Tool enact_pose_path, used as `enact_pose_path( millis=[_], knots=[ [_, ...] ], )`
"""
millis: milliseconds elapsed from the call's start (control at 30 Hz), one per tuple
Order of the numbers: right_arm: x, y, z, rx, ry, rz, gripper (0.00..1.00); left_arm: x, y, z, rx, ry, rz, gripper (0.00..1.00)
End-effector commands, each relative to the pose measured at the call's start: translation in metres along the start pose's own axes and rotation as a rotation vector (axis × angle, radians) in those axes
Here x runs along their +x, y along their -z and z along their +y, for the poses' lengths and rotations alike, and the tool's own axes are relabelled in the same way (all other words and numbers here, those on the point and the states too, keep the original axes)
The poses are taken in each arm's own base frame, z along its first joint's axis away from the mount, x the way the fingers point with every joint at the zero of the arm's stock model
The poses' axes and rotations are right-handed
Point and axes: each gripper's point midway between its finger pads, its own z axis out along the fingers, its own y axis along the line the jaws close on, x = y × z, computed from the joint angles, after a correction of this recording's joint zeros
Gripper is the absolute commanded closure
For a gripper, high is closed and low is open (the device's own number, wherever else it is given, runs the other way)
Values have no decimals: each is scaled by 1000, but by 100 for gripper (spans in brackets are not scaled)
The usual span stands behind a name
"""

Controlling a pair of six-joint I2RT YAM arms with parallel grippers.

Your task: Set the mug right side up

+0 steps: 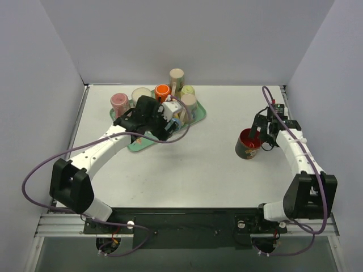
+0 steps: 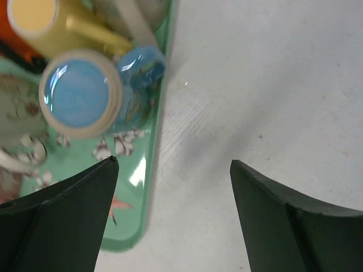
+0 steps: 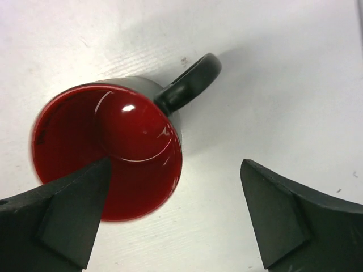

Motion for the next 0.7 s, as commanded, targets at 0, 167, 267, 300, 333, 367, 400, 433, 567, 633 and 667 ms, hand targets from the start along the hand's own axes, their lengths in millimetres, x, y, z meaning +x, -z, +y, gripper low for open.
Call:
enact_pose_path(
  millis=[0, 167, 267, 300, 333, 367, 400, 433, 567, 633, 667],
  knots=[
    [-12, 41, -6, -1, -2, -120, 8, -67, 8, -22, 65, -603, -129, 9],
    [-6, 52, -3, -24, 8, -135, 9, -35, -35, -10, 185, -799, 136, 9],
    [-3, 62, 7, -55, 23, -161, 9, -38, -59, 0, 210, -859, 182, 11],
    [1, 63, 11, -62, 35, -162, 9, -39, -64, 3, 206, -864, 194, 11],
    [2, 68, 11, -67, 41, -178, 9, -39, -71, 5, 221, -867, 214, 12],
    [4, 69, 13, -65, 54, -181, 9, -40, -75, 6, 228, -873, 222, 12],
    [5, 72, 13, -65, 56, -195, 9, -38, -80, 7, 247, -871, 243, 12],
    [7, 76, 13, -66, 63, -203, 9, -45, -84, 10, 235, -871, 234, 12],
    [14, 82, 15, -72, 95, -220, 9, -51, -107, 28, 175, -838, 237, 16],
    [17, 84, 15, -73, 105, -226, 9, -44, -117, 31, 180, -832, 260, 22],
    [19, 83, 14, -69, 107, -223, 9, -40, -122, 35, 171, -835, 278, 27]
  ],
)
